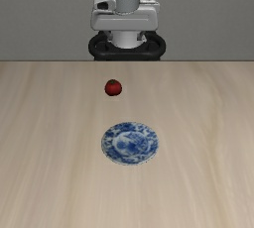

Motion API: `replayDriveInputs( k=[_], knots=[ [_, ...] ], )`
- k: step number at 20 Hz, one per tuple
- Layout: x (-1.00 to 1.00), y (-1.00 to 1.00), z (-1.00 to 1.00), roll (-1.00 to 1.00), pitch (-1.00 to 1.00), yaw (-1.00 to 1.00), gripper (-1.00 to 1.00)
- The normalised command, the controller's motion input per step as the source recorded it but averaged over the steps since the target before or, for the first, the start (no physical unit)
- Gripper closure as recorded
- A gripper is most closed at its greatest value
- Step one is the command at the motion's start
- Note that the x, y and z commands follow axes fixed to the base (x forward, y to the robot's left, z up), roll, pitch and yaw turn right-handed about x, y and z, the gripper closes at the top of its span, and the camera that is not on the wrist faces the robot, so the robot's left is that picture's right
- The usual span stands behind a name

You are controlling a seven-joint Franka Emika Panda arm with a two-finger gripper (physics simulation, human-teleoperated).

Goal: Pick the tomato and place it on the plate

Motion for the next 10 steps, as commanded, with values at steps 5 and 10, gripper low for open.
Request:
replayDriveInputs(
  k=[5,10],
  knots=[
    [-0.80,-0.20,0.00,0.00,0.00,0.00,-1.00],
    [0.00,-0.40,-0.60,0.00,0.00,0.00,-1.00]
  ],
)
